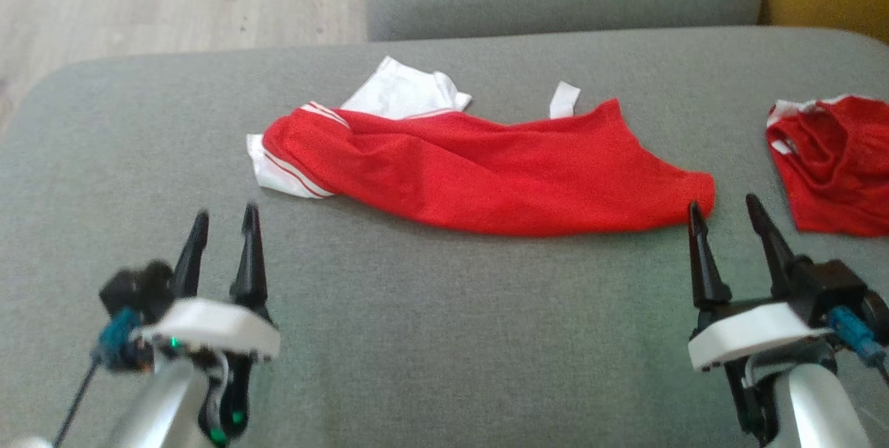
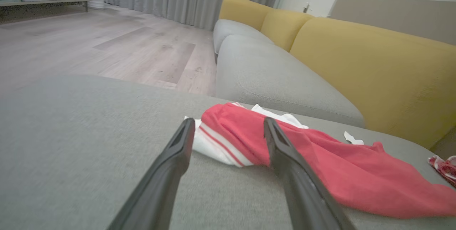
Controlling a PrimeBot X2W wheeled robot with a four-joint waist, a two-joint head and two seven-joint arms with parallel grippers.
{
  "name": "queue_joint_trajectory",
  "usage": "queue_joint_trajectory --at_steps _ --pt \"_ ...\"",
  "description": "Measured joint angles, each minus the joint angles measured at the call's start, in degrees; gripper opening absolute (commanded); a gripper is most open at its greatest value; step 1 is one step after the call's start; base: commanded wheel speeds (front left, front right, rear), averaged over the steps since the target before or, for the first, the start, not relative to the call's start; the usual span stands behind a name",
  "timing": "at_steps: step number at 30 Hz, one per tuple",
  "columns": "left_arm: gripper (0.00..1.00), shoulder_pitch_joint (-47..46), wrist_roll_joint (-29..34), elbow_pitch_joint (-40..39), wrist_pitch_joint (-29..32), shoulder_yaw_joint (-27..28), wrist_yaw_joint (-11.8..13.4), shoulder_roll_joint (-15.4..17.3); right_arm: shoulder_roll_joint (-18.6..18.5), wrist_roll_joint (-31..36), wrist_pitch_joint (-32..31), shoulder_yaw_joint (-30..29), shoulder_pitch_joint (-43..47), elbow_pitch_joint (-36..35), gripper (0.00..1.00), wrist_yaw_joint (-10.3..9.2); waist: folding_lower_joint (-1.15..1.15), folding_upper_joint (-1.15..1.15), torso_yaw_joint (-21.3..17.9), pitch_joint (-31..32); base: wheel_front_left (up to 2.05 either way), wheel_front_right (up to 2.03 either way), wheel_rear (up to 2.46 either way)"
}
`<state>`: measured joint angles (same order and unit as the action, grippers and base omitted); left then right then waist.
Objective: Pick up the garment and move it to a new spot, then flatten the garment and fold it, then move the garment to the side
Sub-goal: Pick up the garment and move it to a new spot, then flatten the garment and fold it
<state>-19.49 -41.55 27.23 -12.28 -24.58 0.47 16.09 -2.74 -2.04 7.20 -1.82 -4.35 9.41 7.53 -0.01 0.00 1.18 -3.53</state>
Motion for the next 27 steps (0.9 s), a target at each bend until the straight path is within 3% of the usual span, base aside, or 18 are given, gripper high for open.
queue_joint_trajectory --at_steps 8,13,27 --pt "1.00 13.2 1.0 -11.4 -1.3 0.5 6.6 0.5 0.1 -0.5 -0.2 0.8 3.3 -0.3 1.00 0.00 0.00 0.00 2.0 2.9 0.00 0.00 0.00" --pt "1.00 19.5 1.3 -16.3 -1.5 0.4 9.1 0.5 0.1 -1.7 -0.2 1.1 5.6 -0.4 1.00 0.00 0.01 0.00 2.7 3.5 0.00 0.00 0.00" --pt "1.00 21.2 1.8 -22.0 -0.3 0.2 11.7 1.4 0.1 -2.8 -0.2 1.5 6.5 -0.3 1.00 0.00 0.01 0.00 3.4 3.6 0.00 0.00 0.00"
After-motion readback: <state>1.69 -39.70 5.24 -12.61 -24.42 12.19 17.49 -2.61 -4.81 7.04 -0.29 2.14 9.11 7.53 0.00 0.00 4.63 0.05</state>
